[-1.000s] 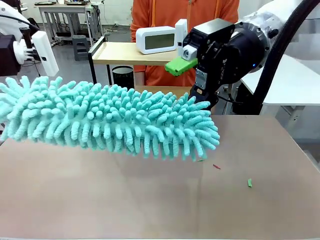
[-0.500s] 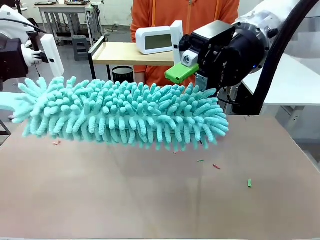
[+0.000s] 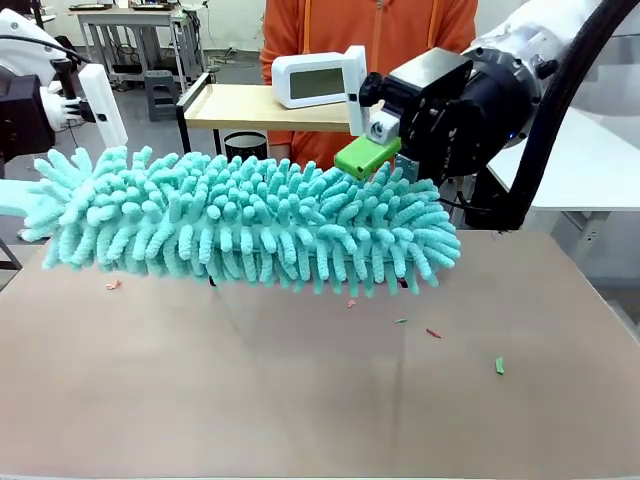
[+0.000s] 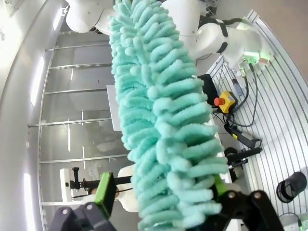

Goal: Clean the shelf.
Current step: Hand the Duster back to the human.

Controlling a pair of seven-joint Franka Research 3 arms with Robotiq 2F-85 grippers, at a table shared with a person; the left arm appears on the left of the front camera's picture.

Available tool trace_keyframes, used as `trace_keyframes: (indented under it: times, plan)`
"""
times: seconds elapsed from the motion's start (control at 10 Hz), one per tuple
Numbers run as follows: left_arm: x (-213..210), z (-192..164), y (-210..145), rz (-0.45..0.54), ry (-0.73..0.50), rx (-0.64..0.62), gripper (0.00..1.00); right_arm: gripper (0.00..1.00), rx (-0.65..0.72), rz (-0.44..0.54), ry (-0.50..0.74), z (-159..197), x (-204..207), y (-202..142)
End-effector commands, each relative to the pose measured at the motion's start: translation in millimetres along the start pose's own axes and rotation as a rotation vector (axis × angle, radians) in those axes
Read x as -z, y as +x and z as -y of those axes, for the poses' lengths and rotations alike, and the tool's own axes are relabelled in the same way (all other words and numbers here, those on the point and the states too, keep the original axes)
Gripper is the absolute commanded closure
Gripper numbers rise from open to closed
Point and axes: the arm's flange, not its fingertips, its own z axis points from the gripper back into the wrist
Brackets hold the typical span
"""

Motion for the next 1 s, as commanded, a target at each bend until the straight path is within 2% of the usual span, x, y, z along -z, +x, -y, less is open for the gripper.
trace_keyframes:
  times: [0.0, 0.1, 0.2, 0.4, 0.5, 0.6, 0.9]
  plan:
    - [2.2, 4.5, -0.6, 0.014, -0.017, 0.007, 0.88, 0.56, -0.045, -0.039, -0.009, -2.6, -1.1, -0.2]
    - [2.6, 4.5, -1.0, 0.015, -0.016, 0.006, 0.88, 0.85, -0.045, -0.045, -0.01, -2.7, -0.4, -0.9]
    - [3.0, 4.3, -0.1, 0.013, -0.016, 0.005, 0.88, 1.0, -0.043, -0.046, -0.013, -2.4, 0.1, -0.4]
    - [3.4, 4.4, -0.7, 0.017, -0.015, 0.006, 0.88, 1.0, -0.04, -0.045, -0.01, -1.5, 0.2, 0.2]
    - [3.9, 4.8, -0.1, 0.017, -0.017, 0.007, 0.88, 0.91, -0.041, -0.045, -0.008, -2.0, 0.5, 0.1]
    - [4.4, 5.1, 0.3, 0.01, -0.015, 0.004, 0.88, 1.0, -0.041, -0.042, -0.011, -1.5, 0.3, 0.6]
    - [5.5, 4.6, 0.0, 0.0, -0.015, 0.001, 0.88, 1.0, -0.04, -0.046, -0.009, -0.7, 0.6, 0.5]
